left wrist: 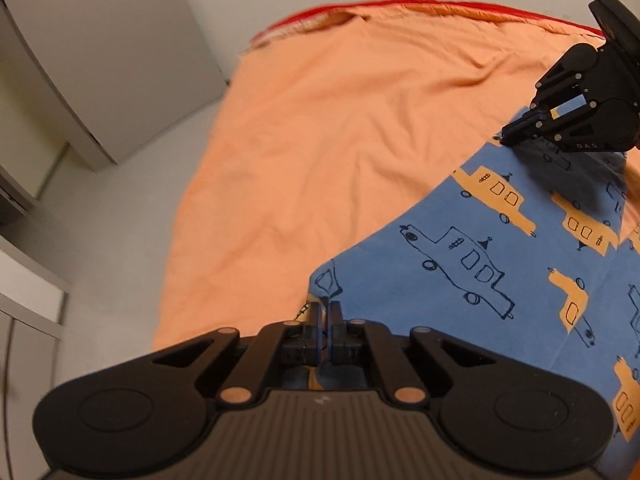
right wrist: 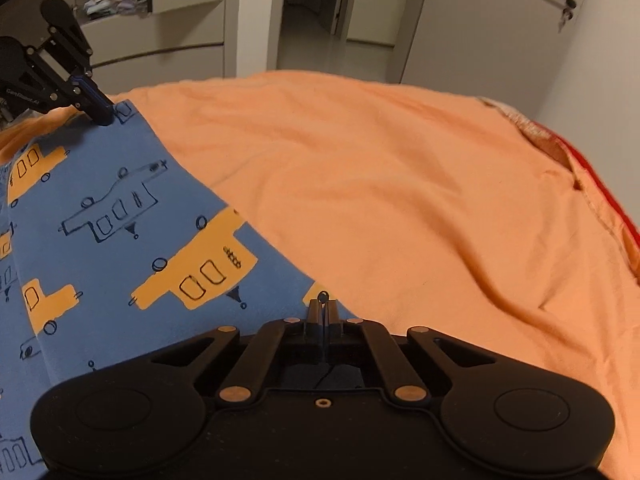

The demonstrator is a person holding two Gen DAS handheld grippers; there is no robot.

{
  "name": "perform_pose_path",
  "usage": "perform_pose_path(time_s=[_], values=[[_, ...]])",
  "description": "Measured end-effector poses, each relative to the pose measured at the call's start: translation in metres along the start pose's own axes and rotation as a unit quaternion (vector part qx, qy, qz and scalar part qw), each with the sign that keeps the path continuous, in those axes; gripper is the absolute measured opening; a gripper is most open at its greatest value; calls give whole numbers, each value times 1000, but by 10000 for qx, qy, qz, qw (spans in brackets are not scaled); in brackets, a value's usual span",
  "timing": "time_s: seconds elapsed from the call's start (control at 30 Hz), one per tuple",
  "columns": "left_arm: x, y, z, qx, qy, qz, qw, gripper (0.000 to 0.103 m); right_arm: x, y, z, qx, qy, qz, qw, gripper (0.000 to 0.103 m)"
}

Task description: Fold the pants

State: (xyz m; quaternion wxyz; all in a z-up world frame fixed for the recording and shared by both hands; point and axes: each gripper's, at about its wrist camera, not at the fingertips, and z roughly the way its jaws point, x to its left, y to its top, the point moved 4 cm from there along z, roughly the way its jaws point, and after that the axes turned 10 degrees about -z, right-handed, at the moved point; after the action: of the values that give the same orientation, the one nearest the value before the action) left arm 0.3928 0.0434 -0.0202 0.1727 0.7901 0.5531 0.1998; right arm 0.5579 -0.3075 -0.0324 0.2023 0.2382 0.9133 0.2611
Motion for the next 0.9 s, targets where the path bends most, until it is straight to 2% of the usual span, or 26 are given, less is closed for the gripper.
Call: perform_pose_path(time_s=[0.17, 0.27, 0.33, 0.37, 0.43, 0.5, 0.53, 0.6, 0.67, 0.7, 0.73, 0.77, 0.83, 0.9], values=[[5, 17, -10, -400, 429, -171, 9981, 2, -5, 15, -15, -369, -583, -7, 9976, 0], [9, 31, -4, -666, 727, -409, 9943, 2, -14, 32, -19, -603, -1137, -82, 9917, 0], [12, 35, 11, -577, 725, -542, 9942, 3, -18, 42, -15, -672, -1449, -123, 9871, 0], [15, 35, 22, -457, 725, -575, 9947, 8, -20, 46, -6, -622, -1499, -133, 9867, 0], [23, 32, 44, -211, 748, -633, 9950, 16, -20, 45, 21, -239, -1431, -152, 9893, 0], [35, 29, 54, -131, 684, -807, 9943, 39, -17, 37, 44, 65, -1356, -149, 9906, 0], [44, 28, 51, -207, 619, -955, 9933, 53, -15, 32, 51, 137, -1281, -90, 9916, 0], [62, 25, 39, -392, 340, -1200, 9914, 70, -15, 28, 52, 36, -1283, -24, 9917, 0], [81, 21, 29, -529, 264, -1309, 9896, 73, -20, 27, 45, -63, -1270, 55, 9919, 7], [88, 19, 26, -543, 332, -1314, 9893, 73, -23, 27, 41, -122, -1255, 127, 9919, 17], [92, 15, 25, -491, 333, -1307, 9896, 73, -26, 27, 38, -201, -1222, 217, 9921, 24], [97, 12, 25, -401, 245, -1314, 9902, 71, -31, 28, 36, -283, -1172, 304, 9922, 27], [104, 1, 26, -178, -1, -1416, 9898, 68, -35, 29, 36, -391, -1093, 394, 9925, 41], [100, -9, 29, 42, -267, -1502, 9883, 68, -32, 31, 39, -406, -1031, 423, 9929, 48]])
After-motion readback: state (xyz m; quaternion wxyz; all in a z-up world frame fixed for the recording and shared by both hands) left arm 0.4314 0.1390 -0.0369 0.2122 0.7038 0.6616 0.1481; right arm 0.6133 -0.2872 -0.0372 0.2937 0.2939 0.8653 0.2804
